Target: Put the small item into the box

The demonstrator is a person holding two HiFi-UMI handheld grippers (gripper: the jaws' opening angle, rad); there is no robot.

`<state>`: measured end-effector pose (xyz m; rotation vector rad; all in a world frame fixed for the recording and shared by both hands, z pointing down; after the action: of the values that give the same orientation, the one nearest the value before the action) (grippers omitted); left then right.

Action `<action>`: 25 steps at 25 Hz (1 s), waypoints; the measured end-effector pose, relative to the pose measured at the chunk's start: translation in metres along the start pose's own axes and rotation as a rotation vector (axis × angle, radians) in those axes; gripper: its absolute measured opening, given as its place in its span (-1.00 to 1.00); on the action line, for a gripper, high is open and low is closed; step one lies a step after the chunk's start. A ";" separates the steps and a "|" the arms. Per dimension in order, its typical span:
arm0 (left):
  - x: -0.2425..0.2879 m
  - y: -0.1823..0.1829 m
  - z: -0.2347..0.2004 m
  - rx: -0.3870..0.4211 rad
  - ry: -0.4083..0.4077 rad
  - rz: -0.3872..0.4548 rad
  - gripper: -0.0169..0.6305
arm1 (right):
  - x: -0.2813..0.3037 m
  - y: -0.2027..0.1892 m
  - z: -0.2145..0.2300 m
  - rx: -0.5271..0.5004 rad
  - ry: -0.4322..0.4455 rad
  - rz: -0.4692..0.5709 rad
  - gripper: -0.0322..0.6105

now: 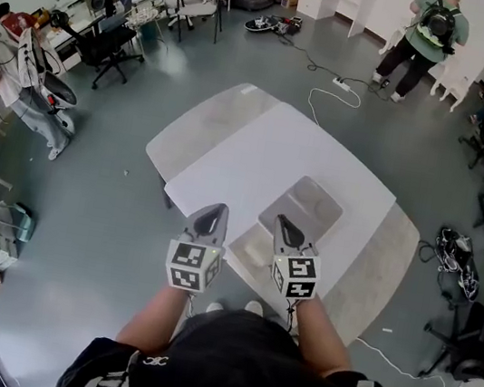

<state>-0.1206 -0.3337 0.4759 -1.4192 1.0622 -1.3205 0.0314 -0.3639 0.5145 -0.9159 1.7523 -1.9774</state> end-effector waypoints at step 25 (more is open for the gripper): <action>-0.002 -0.004 0.017 0.010 -0.038 0.013 -0.91 | -0.067 0.039 0.023 -0.012 -0.235 0.217 -0.86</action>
<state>-0.1038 -0.3303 0.4790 -1.4224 1.0367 -1.2830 0.0897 -0.3451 0.4618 -0.8804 1.6554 -1.6544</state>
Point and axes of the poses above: the fingertips, and each gripper's own axes: x forward along the fingers, z to its right, y out of its top, the point moved 3 cm from there along -x, backward along the fingers, and after that the axes turned 14 degrees about y, right-handed, at the moved point
